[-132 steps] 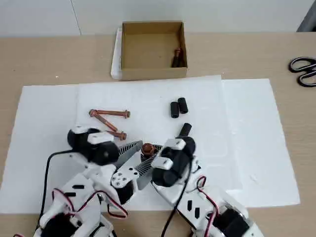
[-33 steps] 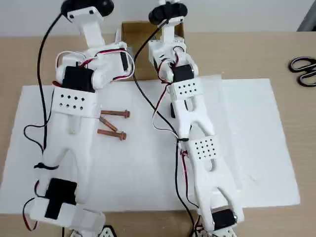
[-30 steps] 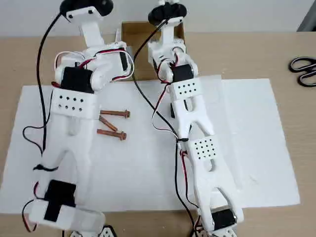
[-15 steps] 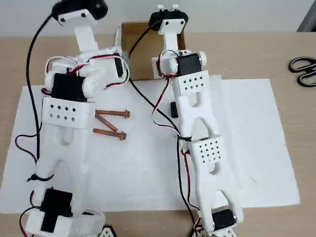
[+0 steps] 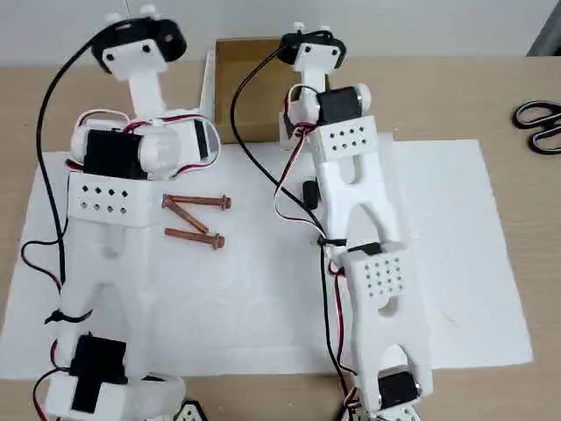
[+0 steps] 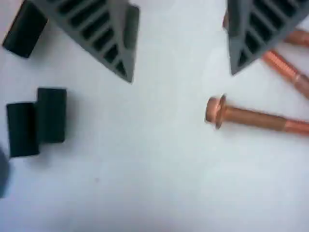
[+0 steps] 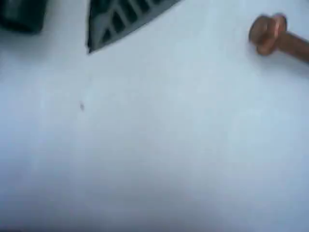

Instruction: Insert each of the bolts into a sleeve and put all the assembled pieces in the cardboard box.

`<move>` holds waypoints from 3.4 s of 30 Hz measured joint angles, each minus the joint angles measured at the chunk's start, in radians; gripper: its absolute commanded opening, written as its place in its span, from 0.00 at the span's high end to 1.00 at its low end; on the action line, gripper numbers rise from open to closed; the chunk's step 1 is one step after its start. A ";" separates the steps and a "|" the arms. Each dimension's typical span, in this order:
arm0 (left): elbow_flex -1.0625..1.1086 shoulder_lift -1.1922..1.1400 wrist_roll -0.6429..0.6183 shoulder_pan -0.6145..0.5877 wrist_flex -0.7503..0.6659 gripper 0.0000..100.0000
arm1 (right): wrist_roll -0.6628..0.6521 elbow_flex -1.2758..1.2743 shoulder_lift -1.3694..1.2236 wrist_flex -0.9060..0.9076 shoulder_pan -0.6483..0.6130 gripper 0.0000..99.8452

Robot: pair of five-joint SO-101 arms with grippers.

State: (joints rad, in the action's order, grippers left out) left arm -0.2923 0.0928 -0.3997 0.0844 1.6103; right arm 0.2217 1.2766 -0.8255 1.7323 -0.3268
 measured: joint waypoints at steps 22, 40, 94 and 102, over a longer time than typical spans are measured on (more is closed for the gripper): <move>0.187 0.003 0.002 -0.005 0.060 0.88 | 0.206 -0.890 0.493 0.000 -0.026 0.78; 0.190 0.003 -0.057 -0.005 0.015 0.88 | 0.206 -0.928 0.358 -0.032 -0.034 0.78; 0.193 0.003 -0.064 -0.005 -0.003 0.88 | 0.192 -0.933 0.281 -0.124 -0.041 0.87; 0.193 0.003 -0.064 -0.005 -0.003 0.88 | 0.192 -0.933 0.281 -0.149 -0.032 0.87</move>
State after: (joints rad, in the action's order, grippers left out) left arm -0.0990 0.0959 -0.4641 0.0798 1.6072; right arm 0.4135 0.3437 -0.5447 1.5835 -0.3590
